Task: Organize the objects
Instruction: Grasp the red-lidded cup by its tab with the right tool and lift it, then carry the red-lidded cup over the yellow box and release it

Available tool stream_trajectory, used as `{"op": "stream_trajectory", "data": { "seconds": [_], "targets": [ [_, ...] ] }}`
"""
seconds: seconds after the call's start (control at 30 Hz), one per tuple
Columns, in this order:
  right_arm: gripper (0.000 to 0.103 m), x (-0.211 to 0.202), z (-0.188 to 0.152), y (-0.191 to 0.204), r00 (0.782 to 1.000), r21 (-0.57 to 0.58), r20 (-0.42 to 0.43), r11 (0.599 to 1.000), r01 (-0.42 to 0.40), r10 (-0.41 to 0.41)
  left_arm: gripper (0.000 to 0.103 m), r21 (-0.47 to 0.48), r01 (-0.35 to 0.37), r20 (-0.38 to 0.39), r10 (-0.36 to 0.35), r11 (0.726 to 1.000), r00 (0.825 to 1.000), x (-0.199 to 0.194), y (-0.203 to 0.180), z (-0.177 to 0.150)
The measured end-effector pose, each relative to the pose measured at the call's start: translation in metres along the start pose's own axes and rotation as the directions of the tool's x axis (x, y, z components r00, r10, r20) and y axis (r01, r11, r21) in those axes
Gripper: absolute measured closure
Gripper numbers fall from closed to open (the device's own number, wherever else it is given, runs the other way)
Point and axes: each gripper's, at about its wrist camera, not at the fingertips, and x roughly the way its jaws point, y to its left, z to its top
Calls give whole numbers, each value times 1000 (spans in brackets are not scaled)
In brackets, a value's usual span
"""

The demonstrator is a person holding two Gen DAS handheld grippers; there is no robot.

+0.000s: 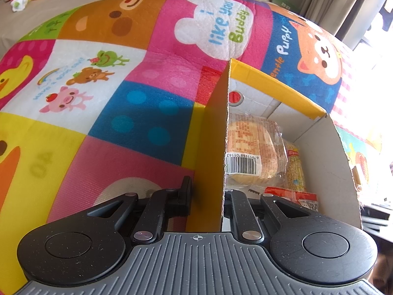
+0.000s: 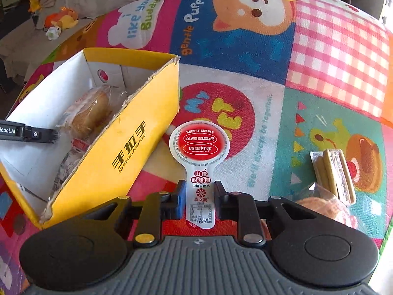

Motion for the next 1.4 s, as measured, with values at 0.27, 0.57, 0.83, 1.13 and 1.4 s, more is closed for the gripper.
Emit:
{"op": "stream_trajectory", "data": {
  "seconds": [0.27,0.57,0.83,1.13,1.4],
  "targets": [
    [36,-36,-23,17,995,-114,77,991,73,-65,88,1,1,4,-1,1000,1000,0,1,-1],
    [34,-2,-2,9,996,-116,93,993,10,1,88,1,-1,2,1,1000,1000,0,1,-1],
    [42,-2,-2,3,997,-47,61,998,-36,39,88,6,-2,0,2,1000,1000,0,0,0],
    [42,-68,-16,5,994,-19,97,999,-39,41,88,14,-8,4,8,1000,1000,0,-1,0],
    [42,-158,7,30,951,-98,286,991,-94,119,88,16,-6,6,6,1000,1000,-1,-1,-1]
  ]
}}
